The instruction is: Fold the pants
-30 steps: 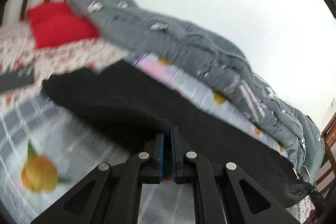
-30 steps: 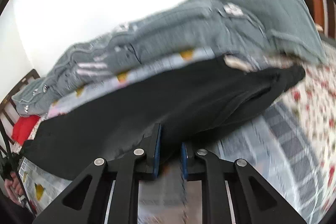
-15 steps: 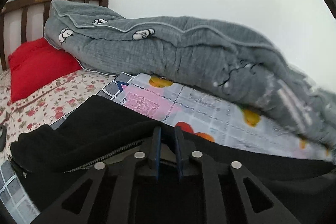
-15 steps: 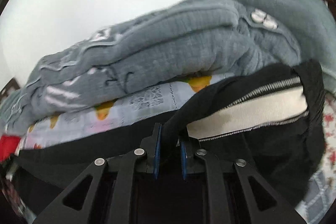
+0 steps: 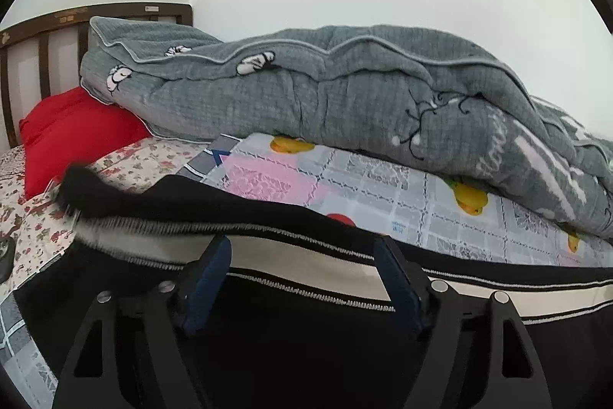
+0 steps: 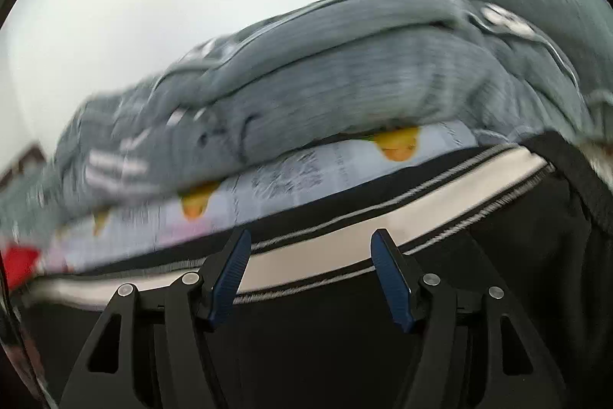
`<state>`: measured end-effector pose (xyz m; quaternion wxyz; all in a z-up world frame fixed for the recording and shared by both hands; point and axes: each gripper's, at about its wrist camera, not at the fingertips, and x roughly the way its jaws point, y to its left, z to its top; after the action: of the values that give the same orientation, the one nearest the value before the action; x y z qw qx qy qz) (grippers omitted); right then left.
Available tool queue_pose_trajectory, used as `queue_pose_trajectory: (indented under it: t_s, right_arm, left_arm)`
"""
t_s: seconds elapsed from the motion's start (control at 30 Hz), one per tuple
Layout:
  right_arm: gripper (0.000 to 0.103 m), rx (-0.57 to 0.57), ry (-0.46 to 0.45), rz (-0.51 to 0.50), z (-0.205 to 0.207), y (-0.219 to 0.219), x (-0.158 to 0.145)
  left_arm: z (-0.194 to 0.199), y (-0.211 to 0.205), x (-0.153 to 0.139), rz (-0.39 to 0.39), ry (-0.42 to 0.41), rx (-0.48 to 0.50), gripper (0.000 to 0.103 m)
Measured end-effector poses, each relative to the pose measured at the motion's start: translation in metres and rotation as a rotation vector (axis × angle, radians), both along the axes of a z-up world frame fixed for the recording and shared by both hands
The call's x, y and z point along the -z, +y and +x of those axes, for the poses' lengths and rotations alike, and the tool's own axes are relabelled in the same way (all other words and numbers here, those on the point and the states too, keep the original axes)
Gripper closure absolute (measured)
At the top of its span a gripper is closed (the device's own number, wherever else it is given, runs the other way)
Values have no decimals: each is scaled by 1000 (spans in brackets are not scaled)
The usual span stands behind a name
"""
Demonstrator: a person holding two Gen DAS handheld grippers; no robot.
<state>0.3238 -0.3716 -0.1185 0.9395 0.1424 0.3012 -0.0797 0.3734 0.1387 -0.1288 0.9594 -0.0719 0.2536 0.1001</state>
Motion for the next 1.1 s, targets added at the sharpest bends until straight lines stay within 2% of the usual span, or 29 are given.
queue_pose_trajectory:
  t_s: [0.13,0.23,0.7,0.93,1.1]
  right_arm:
    - [38,-68,52,-132,4,28,6]
    - [38,-85,86,-173,6,37,10]
    - [38,-65,144,-196,10,37,16]
    - [38,-23,102,-213,-31,33,-1]
    - [38,-52,169,-288,-61,46,6]
  left_arm:
    - [0,3,0,-4,3,-17,26]
    - [-1,4,0,-4,-1,-28,26]
    - [-27,6,-8,39,-57,-94,25]
    - [-64,11,-7,-8,-41,-63,23]
    - [-100,20,-6,-46,-42,-60,23]
